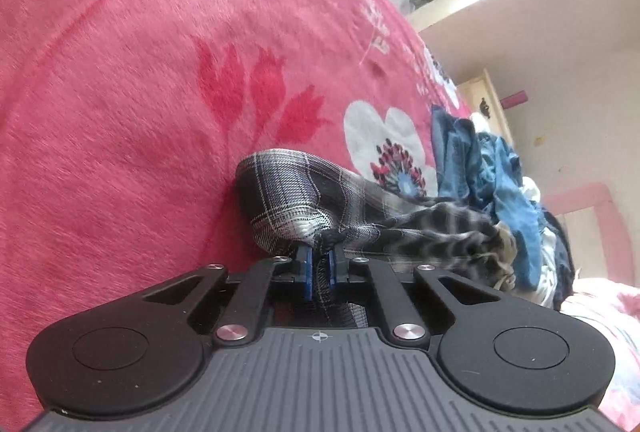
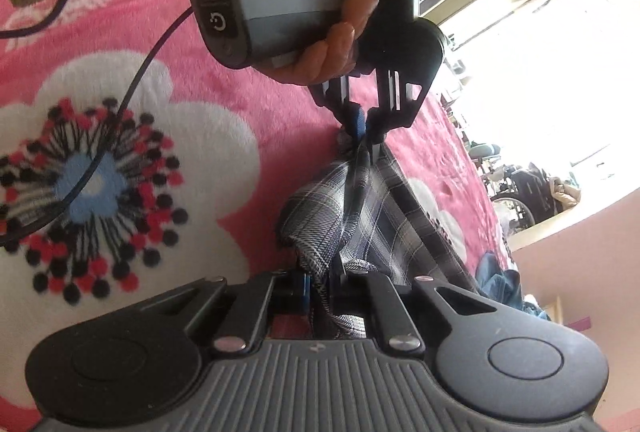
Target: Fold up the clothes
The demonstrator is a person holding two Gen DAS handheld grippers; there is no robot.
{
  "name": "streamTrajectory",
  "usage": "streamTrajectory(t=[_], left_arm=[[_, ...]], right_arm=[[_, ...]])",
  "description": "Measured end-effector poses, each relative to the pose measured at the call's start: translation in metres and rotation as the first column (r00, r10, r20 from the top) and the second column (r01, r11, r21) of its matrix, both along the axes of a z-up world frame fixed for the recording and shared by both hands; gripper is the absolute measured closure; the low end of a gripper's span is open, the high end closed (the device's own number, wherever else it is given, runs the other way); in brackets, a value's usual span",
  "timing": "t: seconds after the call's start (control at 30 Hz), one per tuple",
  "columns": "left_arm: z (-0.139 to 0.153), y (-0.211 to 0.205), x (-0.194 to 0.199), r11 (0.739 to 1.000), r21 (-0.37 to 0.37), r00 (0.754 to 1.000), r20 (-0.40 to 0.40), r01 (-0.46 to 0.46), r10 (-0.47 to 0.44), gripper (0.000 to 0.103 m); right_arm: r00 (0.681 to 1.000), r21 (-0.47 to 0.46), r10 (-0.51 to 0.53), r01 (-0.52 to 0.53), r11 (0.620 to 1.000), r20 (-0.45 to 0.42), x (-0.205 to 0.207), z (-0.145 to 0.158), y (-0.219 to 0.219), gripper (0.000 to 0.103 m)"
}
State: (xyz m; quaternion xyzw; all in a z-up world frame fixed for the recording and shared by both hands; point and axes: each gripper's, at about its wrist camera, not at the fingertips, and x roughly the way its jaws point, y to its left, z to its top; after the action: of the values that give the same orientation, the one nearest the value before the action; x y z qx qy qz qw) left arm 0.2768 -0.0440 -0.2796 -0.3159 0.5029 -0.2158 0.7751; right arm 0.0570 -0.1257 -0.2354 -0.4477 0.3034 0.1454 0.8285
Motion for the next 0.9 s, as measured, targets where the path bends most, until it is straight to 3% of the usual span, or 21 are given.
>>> streamTrajectory(t=[0.3,0.47,0.7,0.83,0.9], left_arm=[[0.018,0.065,-0.004,0.999,0.035,1.0,0.002,-0.016,0.016,0.098],[0.031,0.125,-0.017,0.992,0.117,0.999,-0.003,-0.039,0.039,0.098],[0.032,0.187,-0.033,0.97,0.232,0.997,0.002,-0.078,0.079,0.098],[0.015,0.19,-0.032,0.969,0.236,0.997,0.007,-0.078,0.079,0.091],[0.017,0.185,-0.033,0.961,0.267,0.998,0.026,-0.067,0.062,0.078]], right_arm=[[0.996,0.108,0.085,-0.082,0.991,-0.028,-0.01,0.026,0.058,0.095],[0.99,0.17,0.135,-0.126,0.977,-0.04,-0.016,0.041,0.092,0.095],[0.977,0.28,0.144,-0.096,0.955,-0.155,-0.006,0.034,0.125,0.095],[0.963,0.34,0.152,-0.07,0.938,-0.222,0.001,0.029,0.143,0.093],[0.955,0.375,0.149,-0.044,0.926,-0.255,0.004,0.03,0.145,0.084]])
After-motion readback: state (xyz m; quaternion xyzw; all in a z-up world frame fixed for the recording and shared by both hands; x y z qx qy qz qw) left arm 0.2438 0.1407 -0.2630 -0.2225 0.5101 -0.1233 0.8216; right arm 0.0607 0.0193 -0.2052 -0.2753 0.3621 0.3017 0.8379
